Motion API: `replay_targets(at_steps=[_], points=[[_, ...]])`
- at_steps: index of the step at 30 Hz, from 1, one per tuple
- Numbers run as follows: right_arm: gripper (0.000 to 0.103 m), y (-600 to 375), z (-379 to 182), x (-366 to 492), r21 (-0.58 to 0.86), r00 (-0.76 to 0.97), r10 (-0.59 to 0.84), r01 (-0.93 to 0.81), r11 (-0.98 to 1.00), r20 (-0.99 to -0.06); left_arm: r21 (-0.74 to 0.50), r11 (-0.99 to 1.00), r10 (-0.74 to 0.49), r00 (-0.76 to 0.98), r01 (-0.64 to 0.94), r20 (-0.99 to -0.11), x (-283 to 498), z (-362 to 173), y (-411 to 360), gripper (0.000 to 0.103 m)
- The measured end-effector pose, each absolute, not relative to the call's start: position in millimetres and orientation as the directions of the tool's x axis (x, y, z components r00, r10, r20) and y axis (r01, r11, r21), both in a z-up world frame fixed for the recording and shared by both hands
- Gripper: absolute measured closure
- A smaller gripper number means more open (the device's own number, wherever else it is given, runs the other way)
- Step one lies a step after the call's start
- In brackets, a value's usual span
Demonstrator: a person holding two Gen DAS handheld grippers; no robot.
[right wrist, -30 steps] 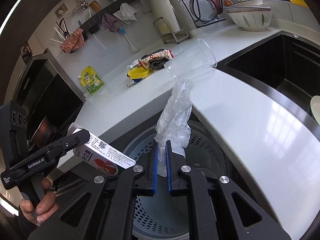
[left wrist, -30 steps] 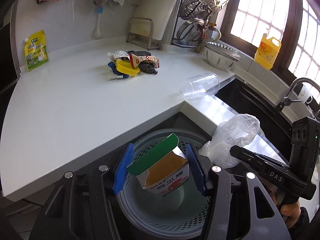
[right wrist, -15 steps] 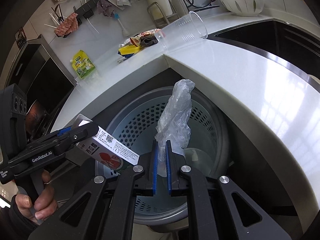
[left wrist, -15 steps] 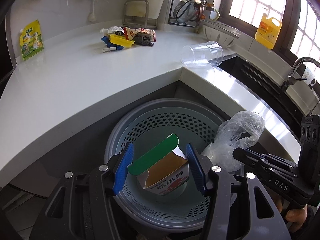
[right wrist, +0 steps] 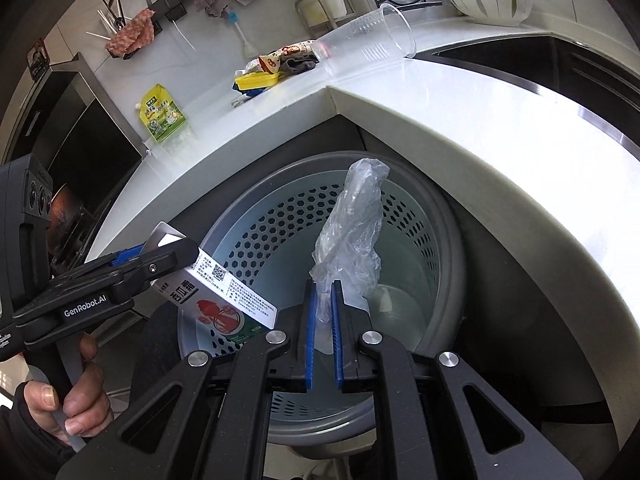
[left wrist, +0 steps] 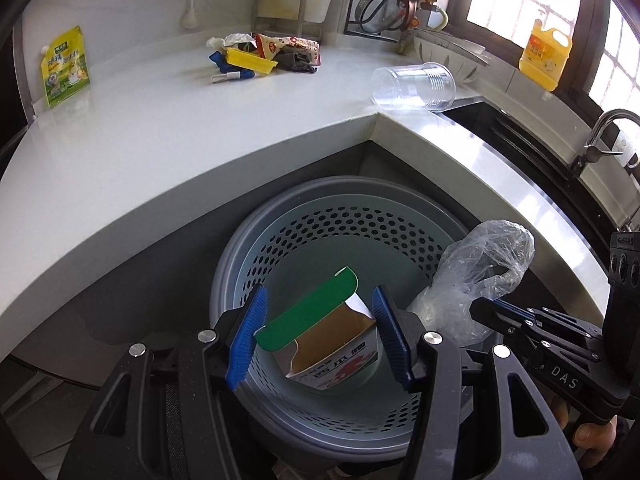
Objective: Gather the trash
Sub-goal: 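Open both tools to drop the carton and bag into the bin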
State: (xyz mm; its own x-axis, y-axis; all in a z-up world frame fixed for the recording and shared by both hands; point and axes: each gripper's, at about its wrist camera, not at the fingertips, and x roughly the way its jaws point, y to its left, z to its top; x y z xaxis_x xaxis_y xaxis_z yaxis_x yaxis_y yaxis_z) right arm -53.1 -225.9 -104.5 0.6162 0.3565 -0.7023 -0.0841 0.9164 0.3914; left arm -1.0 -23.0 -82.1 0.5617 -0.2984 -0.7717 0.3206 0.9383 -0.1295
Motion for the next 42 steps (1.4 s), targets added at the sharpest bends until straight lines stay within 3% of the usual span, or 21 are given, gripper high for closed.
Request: replay_targets(at_steps=[22, 24, 26, 28, 31, 35, 37, 42], points=[[0.094, -223.6, -103.6, -53.0, 0.386, 0.617, 0.353, -0.085, 0.919, -0.703, -0.126, 0.942, -0.287, 0.554, 0.310, -0.781, -1.3, -88.8, -17.9, 0.047], [0.090, -224.3, -104.4, -53.4, 0.387, 0.618, 0.353, -0.084, 0.918, -0.703, -0.122, 0.944, -0.282, 0.557, 0.308, -0.781, -1.3, -88.6, -17.4, 0.044], [0.075, -224.8, -103.7, -54.0, 0.388, 0.621, 0.352, -0.083, 0.918, -0.700, -0.122, 0.944, -0.282, 0.560, 0.305, -0.779, -2.1, -88.1, -16.6, 0.039], [0.067, -225.6, -101.6, -55.8, 0.391, 0.631, 0.353, -0.085, 0.916, -0.691, -0.121, 0.946, -0.279, 0.564, 0.302, -0.777, -2.9, -87.5, -15.8, 0.038], [0.063, -226.6, -99.3, -56.3, 0.393, 0.637, 0.354, -0.087, 0.915, -0.685, -0.115, 0.949, -0.271, 0.572, 0.294, -0.774, -2.9, -85.9, -14.3, 0.032], [0.043, -229.1, -95.2, -58.4, 0.402, 0.656, 0.354, -0.084, 0.912, -0.666, -0.090, 0.959, -0.241, 0.599, 0.270, -0.764, -4.3, -80.1, -10.4, 0.020], [0.038, -228.9, -90.2, -60.5, 0.391, 0.675, 0.342, -0.086, 0.917, -0.654, -0.071, 0.966, -0.216, 0.627, 0.247, -0.748, -5.1, -74.6, -7.1, 0.012], [0.022, -226.3, -71.7, -64.4, 0.344, 0.715, 0.299, -0.088, 0.935, -0.631, -0.050, 0.978, -0.177, 0.681, 0.202, -0.710, -7.7, -58.7, 0.8, 0.007]])
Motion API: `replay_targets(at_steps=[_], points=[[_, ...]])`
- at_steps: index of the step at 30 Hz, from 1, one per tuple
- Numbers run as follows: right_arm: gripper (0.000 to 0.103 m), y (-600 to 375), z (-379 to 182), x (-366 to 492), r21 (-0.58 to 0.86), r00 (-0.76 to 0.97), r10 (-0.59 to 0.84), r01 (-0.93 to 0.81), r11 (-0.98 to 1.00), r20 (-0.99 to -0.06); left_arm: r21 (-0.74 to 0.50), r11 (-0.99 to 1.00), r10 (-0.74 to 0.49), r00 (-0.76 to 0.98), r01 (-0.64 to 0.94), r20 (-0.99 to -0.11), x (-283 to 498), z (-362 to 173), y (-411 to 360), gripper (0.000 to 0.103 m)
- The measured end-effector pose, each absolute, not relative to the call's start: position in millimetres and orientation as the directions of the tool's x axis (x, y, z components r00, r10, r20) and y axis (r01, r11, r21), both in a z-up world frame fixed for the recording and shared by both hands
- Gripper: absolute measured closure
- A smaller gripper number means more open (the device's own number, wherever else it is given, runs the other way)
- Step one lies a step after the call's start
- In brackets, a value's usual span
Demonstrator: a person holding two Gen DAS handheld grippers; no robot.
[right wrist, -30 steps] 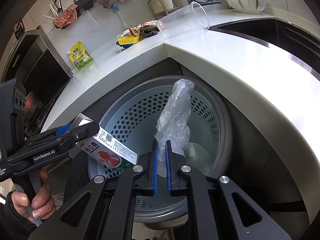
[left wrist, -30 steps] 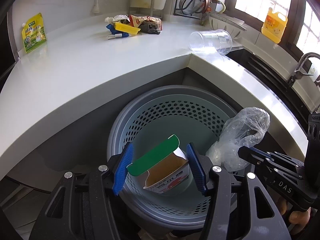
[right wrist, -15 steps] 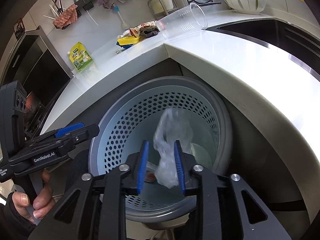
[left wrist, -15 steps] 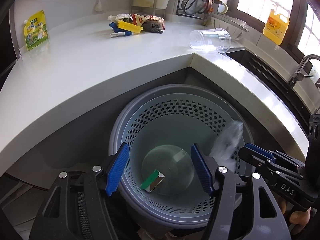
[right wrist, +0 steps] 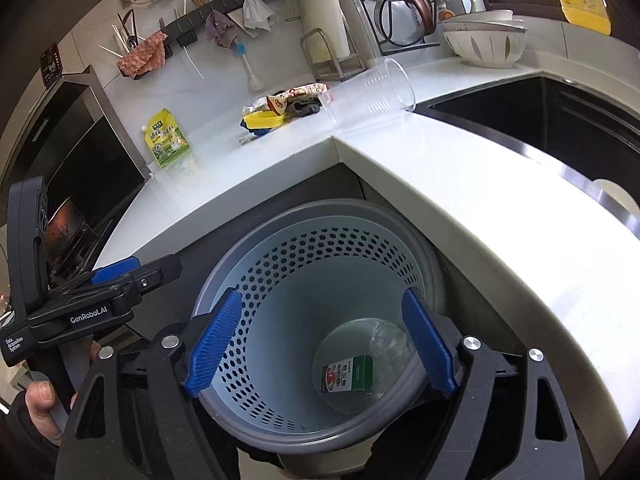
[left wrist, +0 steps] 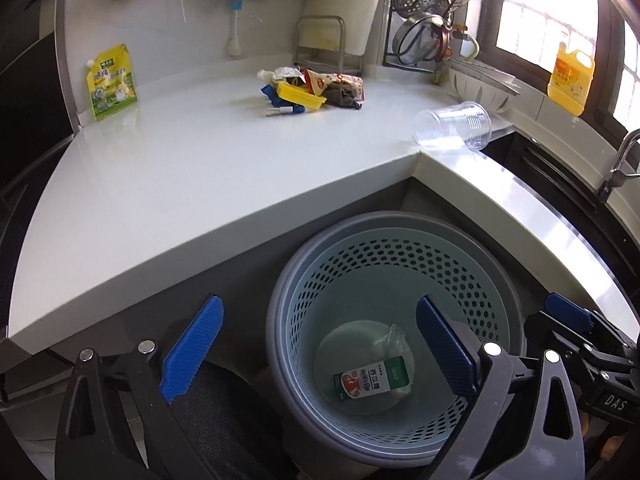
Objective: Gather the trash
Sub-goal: 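Open both tools to drop the carton and bag into the bin, then move both tools back toward the clear plastic cup on the counter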
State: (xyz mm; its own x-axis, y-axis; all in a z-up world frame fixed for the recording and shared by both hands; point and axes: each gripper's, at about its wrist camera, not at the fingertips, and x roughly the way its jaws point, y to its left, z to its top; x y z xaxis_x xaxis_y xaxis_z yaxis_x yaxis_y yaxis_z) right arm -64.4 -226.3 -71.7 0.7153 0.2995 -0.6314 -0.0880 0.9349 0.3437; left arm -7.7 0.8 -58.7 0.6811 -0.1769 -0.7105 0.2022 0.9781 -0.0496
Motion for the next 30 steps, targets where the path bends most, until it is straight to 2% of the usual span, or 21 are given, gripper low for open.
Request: replay_targets(at_steps=[2, 8, 15, 24, 30], points=[[0.018, -225.0, -65.6, -64.5, 0.320, 0.723, 0.280, -0.086, 0.944, -0.631, -0.050, 0.981, -0.168, 0.692, 0.188, -0.702, -7.7, -53.9, 4.1, 0.006], [0.016, -217.4, -47.5, -62.2, 0.210, 0.761, 0.188, -0.070, 0.975, -0.621, -0.042, 0.987, -0.144, 0.718, 0.158, -0.681, -4.2, -41.3, 11.5, 0.006], [0.015, -230.0, -30.7, -36.9, 0.204, 0.780, 0.171, -0.057, 0.977, -0.602, -0.099, 0.986, -0.165, 0.730, 0.133, -0.664, 13.3, -26.7, 21.5, 0.006], [0.015, -256.2, -8.1, 29.7, 0.208, 0.793, 0.152, -0.033, 0.978, -0.589, 0.033, 0.996, -0.044, 0.759, 0.087, -0.650, 62.2, -2.4, 17.9, 0.006], [0.014, -253.6, -7.0, 81.7, 0.163, 0.770, 0.162, -0.077, 0.984, -0.618, 0.000, 0.997, -0.059, 0.767, 0.077, -0.639, 93.0, 6.7, 18.0, 0.006]])
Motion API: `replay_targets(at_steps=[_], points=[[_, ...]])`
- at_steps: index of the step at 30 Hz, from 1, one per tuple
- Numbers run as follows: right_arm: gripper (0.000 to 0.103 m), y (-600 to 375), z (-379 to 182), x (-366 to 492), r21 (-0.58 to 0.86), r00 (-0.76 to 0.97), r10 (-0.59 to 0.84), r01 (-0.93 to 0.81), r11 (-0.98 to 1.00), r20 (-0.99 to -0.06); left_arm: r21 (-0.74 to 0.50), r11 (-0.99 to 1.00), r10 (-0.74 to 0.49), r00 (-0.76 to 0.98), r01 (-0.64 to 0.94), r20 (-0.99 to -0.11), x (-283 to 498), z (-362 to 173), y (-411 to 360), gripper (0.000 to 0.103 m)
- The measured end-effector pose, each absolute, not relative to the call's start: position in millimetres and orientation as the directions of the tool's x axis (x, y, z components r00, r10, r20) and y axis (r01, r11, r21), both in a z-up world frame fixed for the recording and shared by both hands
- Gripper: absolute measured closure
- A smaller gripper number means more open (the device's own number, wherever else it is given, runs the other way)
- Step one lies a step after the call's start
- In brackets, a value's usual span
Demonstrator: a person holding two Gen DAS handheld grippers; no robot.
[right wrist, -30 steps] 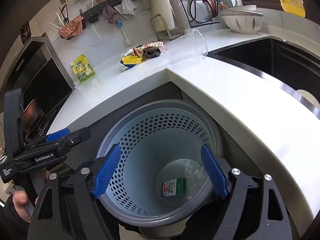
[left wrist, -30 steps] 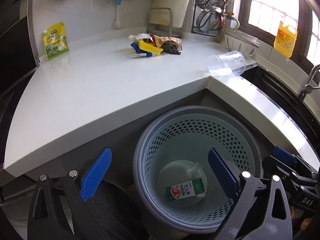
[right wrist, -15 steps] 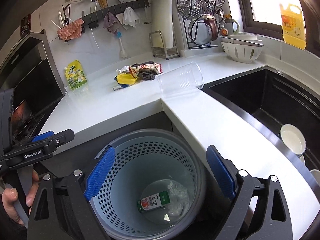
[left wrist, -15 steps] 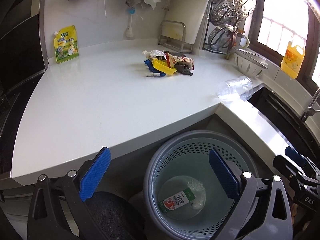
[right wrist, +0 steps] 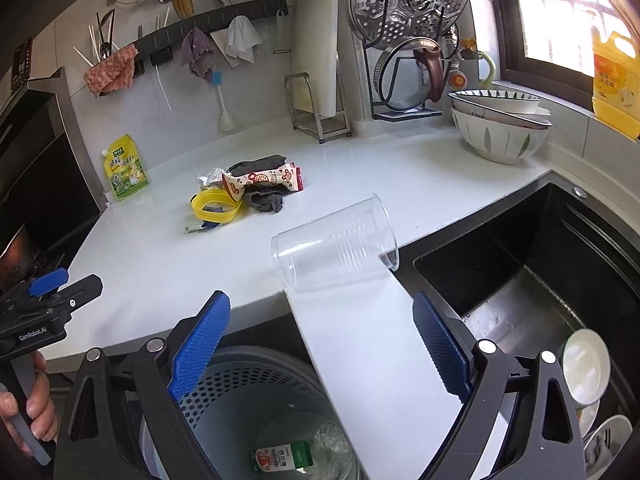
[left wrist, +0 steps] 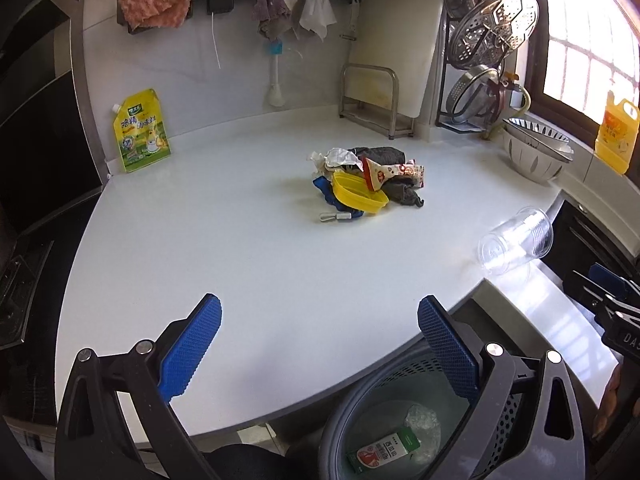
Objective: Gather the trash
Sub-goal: 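Move both tools back toward the clear plastic cup on the counter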
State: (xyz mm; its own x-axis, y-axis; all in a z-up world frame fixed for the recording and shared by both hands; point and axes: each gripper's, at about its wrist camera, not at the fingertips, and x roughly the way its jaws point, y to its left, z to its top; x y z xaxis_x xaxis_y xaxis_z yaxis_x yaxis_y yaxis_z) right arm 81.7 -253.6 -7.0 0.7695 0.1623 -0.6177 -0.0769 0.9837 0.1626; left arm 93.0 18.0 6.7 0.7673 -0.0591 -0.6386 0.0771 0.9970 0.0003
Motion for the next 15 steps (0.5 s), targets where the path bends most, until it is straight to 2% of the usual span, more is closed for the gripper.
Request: replay_targets(at_steps=[7, 15], points=[[0.014, -249.8, -19.0, 134.1, 0.151, 0.729, 0.194, -0.125, 0.981, -0.657, 0.040, 0.997, -0.029, 0.763, 0.072, -0.645, 121.8, 2.9, 6.5, 0.006], [0.014, -241.1, -34.2, 164.5, 0.099, 0.692, 0.176, -0.151, 0.984, -0.700, 0.020, 0.998, -0.032, 0.752, 0.059, -0.658, 144.4, -4.4, 7.7, 0.006]])
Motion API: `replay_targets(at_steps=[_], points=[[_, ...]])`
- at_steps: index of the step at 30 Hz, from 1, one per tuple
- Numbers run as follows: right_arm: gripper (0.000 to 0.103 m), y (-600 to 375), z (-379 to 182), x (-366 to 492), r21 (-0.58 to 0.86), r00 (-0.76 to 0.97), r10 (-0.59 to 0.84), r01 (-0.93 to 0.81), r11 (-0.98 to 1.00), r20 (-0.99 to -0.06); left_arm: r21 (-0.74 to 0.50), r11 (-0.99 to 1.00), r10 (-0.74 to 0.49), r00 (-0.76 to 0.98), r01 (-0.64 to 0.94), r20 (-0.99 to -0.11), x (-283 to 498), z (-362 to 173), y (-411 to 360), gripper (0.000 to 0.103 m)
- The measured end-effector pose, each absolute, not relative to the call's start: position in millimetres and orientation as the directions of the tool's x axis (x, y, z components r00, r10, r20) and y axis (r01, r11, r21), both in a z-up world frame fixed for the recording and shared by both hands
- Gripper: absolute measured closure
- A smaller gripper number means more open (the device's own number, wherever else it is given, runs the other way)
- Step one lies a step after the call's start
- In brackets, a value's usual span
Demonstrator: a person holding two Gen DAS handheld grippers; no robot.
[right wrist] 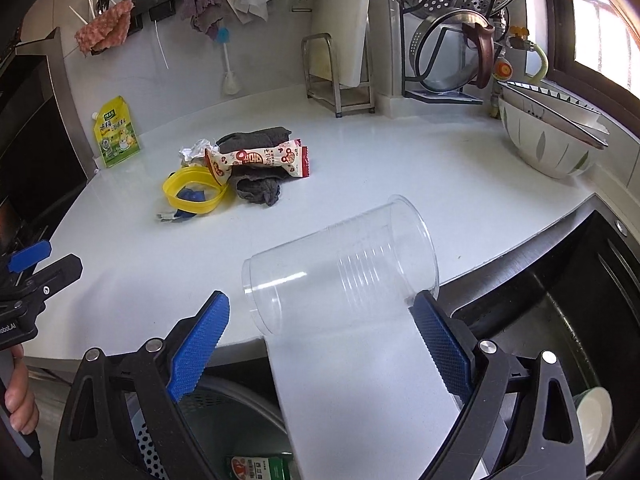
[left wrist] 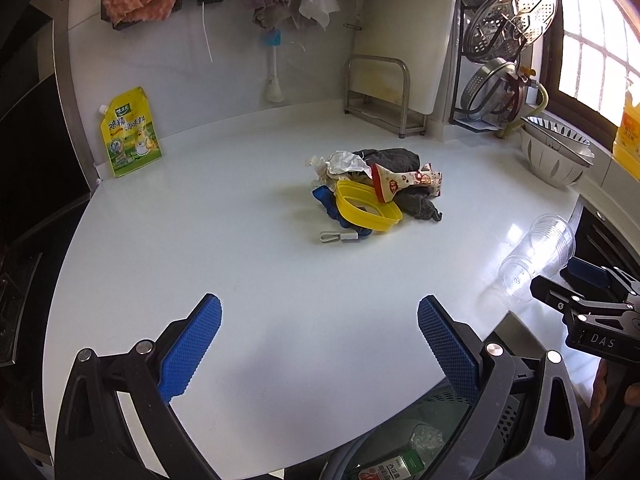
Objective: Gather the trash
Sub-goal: 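Move both tools back toward the clear plastic cup on the counter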
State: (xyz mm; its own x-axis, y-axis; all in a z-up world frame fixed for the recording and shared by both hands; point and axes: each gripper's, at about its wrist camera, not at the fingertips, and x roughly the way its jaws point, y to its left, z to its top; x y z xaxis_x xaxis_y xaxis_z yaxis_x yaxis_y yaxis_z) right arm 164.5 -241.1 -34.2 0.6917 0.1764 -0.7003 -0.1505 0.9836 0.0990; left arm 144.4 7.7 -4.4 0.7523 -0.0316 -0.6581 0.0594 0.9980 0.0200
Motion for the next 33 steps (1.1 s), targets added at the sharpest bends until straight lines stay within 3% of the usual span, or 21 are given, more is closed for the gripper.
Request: replay_targets(at_steps=[30, 31, 32, 33], points=[[0.015, -213.7, -44.4, 260.6, 0.121, 0.636, 0.227, -0.207, 0.971, -0.738, 0.003, 0.999, -0.029, 0.734, 0.042, -0.679, 176.7, -11.4, 16.1, 0.006], [0.022, -213.2, -43.8, 260.9, 0.121, 0.640, 0.234, -0.217, 0.969, -0.732, 0.001, 0.999, -0.029, 0.733, 0.041, -0.680, 178.4, -11.7, 17.0, 0.006], [0.036, -212.2, -43.8, 261.5, 0.114, 0.641, 0.233, -0.222, 0.968, -0.731, 0.000, 0.999, -0.029, 0.732, 0.039, -0.681, 180.3, -11.8, 17.7, 0.006], [0.041, -211.1, -45.2, 263.0, 0.106, 0.637, 0.227, -0.223, 0.969, -0.737, -0.003, 0.999, -0.030, 0.731, 0.038, -0.681, 182.3, -12.1, 18.2, 0.006]])
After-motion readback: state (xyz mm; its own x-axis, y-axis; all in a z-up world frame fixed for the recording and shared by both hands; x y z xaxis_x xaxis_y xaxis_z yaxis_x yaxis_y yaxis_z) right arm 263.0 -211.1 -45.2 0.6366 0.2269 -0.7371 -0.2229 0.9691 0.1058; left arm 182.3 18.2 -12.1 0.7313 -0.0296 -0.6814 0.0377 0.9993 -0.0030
